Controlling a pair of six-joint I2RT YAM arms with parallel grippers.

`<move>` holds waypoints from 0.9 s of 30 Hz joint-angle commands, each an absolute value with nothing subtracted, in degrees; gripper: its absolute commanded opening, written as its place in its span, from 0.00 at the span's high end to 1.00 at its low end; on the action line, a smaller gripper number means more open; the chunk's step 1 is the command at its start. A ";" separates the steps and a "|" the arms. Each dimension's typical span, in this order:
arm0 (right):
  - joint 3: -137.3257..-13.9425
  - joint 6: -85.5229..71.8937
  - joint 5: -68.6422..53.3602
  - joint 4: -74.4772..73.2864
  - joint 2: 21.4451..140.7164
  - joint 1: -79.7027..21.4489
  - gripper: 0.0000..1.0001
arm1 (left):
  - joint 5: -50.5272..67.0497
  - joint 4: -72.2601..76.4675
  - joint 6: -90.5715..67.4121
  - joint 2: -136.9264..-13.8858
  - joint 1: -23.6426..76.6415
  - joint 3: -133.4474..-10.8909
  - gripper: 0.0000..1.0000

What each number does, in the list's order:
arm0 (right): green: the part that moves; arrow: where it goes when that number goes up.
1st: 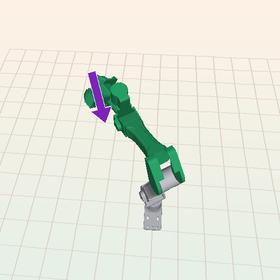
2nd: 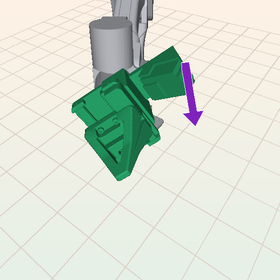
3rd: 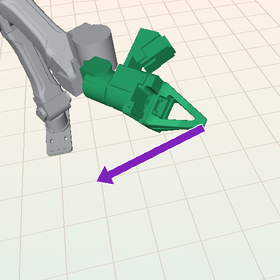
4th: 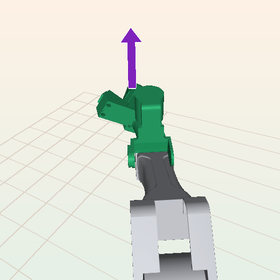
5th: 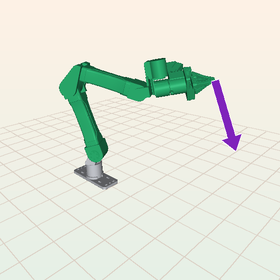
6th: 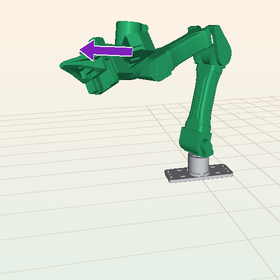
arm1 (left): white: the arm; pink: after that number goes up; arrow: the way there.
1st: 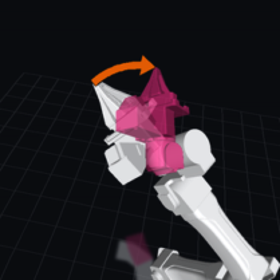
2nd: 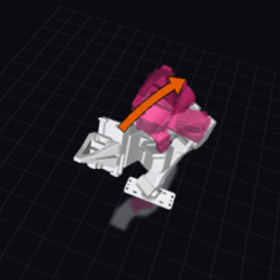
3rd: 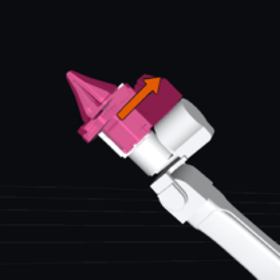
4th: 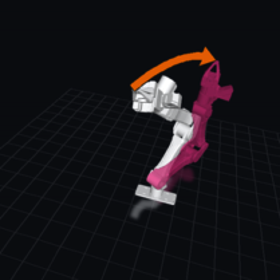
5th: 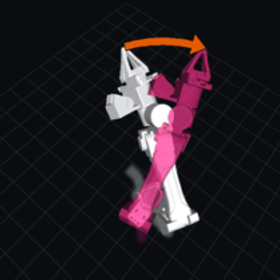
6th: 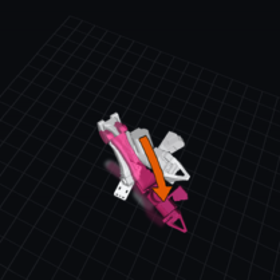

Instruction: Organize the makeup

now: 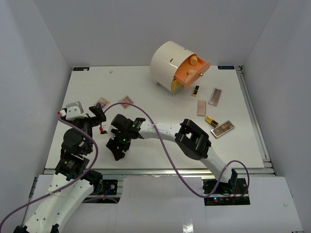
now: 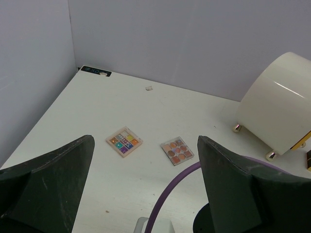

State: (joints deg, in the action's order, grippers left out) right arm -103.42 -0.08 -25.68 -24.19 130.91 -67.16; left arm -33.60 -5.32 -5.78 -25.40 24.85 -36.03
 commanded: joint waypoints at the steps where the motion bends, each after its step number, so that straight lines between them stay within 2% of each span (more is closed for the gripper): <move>1: -105.23 -1.41 -22.18 -21.04 131.60 -67.32 0.34 | -32.28 -4.63 -5.39 -25.69 24.43 -35.80 0.02; 6: -103.98 -0.35 -19.79 -19.43 130.35 -67.32 0.74 | -32.26 -4.48 -5.36 -25.40 24.35 -35.68 0.02; 8: -102.57 2.97 -19.51 -19.28 127.80 -67.16 0.81 | -32.06 -4.48 -5.33 -25.43 24.35 -35.68 0.02; 11: -99.44 6.72 -20.12 -18.97 122.90 -66.22 0.84 | -31.52 -4.51 -5.29 -25.30 24.35 -35.70 0.02; 15: -91.66 15.57 -23.53 -18.81 110.78 -62.26 0.88 | -30.25 -4.66 -5.45 -25.14 24.35 -35.77 0.02; 18: -87.02 19.20 -21.39 -18.73 102.89 -58.38 0.90 | -29.39 -4.83 -5.62 -24.97 24.26 -35.85 0.02; 23: -81.73 19.68 -16.35 -16.29 91.94 -49.40 0.91 | -27.25 -4.83 -5.74 -25.16 24.26 -35.77 0.02; 27: -79.54 15.09 -13.24 -11.18 85.52 -37.70 0.90 | -25.12 -4.93 -5.85 -26.02 24.26 -35.95 0.02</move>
State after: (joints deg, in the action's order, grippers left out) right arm -82.48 17.06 -17.78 -16.52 90.23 -46.24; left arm -28.52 -5.30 -5.80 -25.41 24.53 -36.01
